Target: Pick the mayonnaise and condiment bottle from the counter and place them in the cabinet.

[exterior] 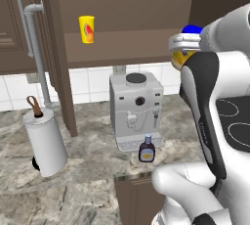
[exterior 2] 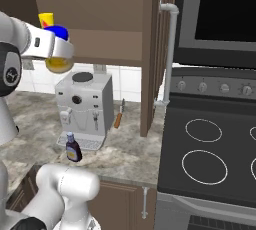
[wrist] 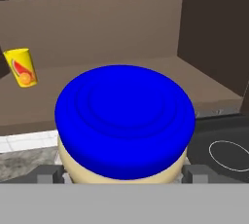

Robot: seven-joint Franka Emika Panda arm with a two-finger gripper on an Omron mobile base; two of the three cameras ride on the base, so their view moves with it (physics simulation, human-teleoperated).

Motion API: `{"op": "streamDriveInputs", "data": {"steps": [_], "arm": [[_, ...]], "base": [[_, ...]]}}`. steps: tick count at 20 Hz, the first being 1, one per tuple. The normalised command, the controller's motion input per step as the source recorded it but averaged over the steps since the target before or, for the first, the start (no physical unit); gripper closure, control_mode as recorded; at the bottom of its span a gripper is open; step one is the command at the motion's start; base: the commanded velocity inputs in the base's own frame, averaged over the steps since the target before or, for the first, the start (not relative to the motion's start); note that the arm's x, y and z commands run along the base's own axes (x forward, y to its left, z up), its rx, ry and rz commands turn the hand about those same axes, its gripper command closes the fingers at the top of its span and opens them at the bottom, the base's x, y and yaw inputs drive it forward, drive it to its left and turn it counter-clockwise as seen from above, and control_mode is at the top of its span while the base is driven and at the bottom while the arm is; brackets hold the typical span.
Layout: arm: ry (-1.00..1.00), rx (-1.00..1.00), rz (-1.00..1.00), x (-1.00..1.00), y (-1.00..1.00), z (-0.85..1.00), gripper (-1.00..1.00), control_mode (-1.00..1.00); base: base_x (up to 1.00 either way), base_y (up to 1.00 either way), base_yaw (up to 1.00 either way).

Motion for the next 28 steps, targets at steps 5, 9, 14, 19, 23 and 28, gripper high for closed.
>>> {"op": "streamDriveInputs", "data": {"steps": [5, 9, 14, 19, 23, 28], "arm": [[0.00, 0.00, 0.00, 0.40, 0.00, 0.00, 1.00, -1.00], [0.00, 0.00, 0.00, 0.37, 0.00, 0.00, 1.00, -1.00], [0.00, 0.00, 0.00, 0.37, 0.00, -0.03, 1.00, -1.00], [0.00, 0.00, 0.00, 0.37, 0.00, -0.12, 1.00, -1.00], [0.00, 0.00, 0.00, 0.29, 0.00, -0.21, 1.00, -1.00], [0.00, 0.00, 0.00, 0.26, 0.00, -0.09, 1.00, -1.00]], "base": [[0.00, 0.00, 0.00], [0.00, 0.00, 0.00], [0.00, 0.00, 0.00], [0.00, 0.00, 0.00], [0.00, 0.00, 0.00], [0.00, 0.00, 0.00]]}}
